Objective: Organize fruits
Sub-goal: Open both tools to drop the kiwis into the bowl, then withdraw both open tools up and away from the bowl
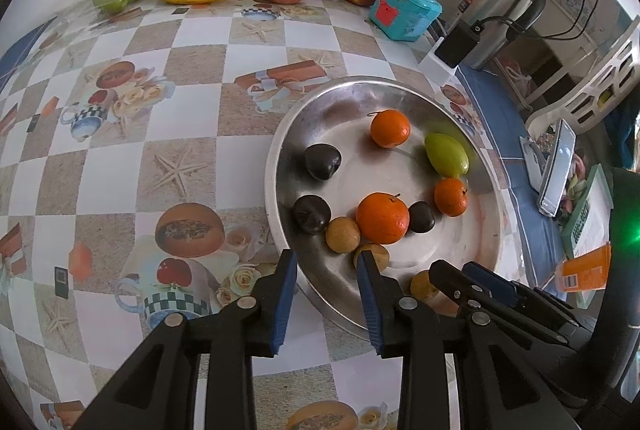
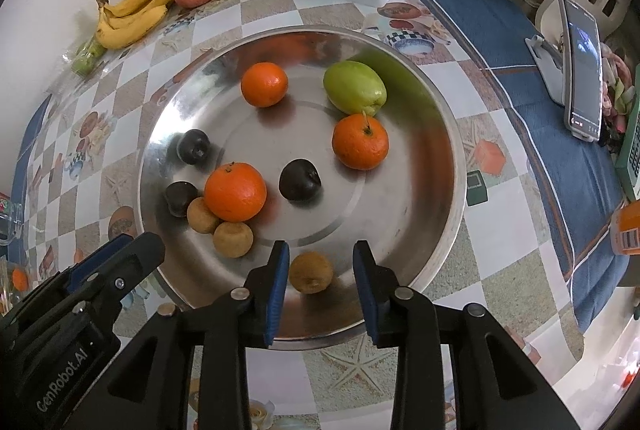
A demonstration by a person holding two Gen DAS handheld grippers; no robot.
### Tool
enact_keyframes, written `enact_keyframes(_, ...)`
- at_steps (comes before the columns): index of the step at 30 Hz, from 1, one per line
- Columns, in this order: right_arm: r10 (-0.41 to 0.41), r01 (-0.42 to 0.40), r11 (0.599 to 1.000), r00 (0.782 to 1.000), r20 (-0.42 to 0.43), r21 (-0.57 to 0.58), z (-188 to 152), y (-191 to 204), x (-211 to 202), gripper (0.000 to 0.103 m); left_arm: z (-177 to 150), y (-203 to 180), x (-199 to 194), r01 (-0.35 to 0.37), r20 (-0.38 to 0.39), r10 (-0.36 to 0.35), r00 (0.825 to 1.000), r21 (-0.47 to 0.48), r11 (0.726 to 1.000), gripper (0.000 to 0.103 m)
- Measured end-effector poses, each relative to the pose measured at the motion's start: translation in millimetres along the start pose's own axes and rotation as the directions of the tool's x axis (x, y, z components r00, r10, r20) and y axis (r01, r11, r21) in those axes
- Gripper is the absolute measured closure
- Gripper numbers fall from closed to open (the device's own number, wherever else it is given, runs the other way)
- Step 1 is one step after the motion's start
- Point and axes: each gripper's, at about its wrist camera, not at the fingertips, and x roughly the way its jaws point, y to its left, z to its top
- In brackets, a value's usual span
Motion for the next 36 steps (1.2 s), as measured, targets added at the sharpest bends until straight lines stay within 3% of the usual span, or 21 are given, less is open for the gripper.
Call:
enact_keyframes(5,0.002,-0.002,1.0,1.0,0.006,-0.009,0.2,0.8,-0.7,0.069,1.5,5.4,-3.6,-0.02,0.007,0.02,1.0,-0.021,1.0,0.067)
enact_keyframes(7,0.003,-0.003,1.0,1.0,0.011,-0.013,0.0,1.4,-1.3,0.068,2.4,8.8,-5.8,-0.052,0.011,0.052,0.999,-0.033,0.998,0.057)
enact_keyframes(10,0.0,0.001,1.0,1.0,0.026,-0.028,0.2,3.5,-3.0,0.047,2.4,16.3,-7.7,-0.118,0.013,0.119,0.993,-0.055,0.992,0.046)
enact_keyframes(12,-0.002,0.003,0.999,0.999,0.036,-0.037,0.6,5.3,-4.0,0.044,2.5,24.2,-8.0,-0.161,0.011,0.163,0.987,-0.082,0.983,0.037)
enact_keyframes(15,-0.009,0.012,0.999,0.999,0.049,-0.048,1.0,6.9,-5.4,0.033,1.1,35.2,-6.6,-0.221,-0.001,0.223,0.975,-0.114,0.969,0.03)
enact_keyframes(21,-0.01,0.014,0.998,0.998,0.065,-0.062,0.8,9.3,-7.7,0.029,-2.9,55.2,-5.4,-0.284,-0.024,0.285,0.958,-0.182,0.941,0.009)
enact_keyframes(23,-0.012,0.017,0.997,0.997,0.07,-0.069,0.6,10.6,-8.5,0.017,-3.4,57.7,-5.6,-0.303,-0.025,0.304,0.952,-0.186,0.935,0.002)
enact_keyframes(26,-0.009,0.016,0.997,0.996,0.083,-0.078,0.7,12.0,-10.8,0.016,-3.7,60.2,-6.3,-0.317,-0.022,0.319,0.948,-0.194,0.928,0.0)
enact_keyframes(30,0.0,0.01,0.996,0.995,0.103,-0.089,1.3,13.4,-14.2,0.015,-3.3,61.7,-10.4,-0.388,-0.004,0.393,0.92,-0.176,0.905,0.0)
enact_keyframes(36,0.008,0.003,0.995,0.994,0.109,-0.103,-0.3,17.2,-15.1,0.015,-3.9,66.4,-14.3,-0.379,0.004,0.387,0.922,-0.181,0.907,0.0)
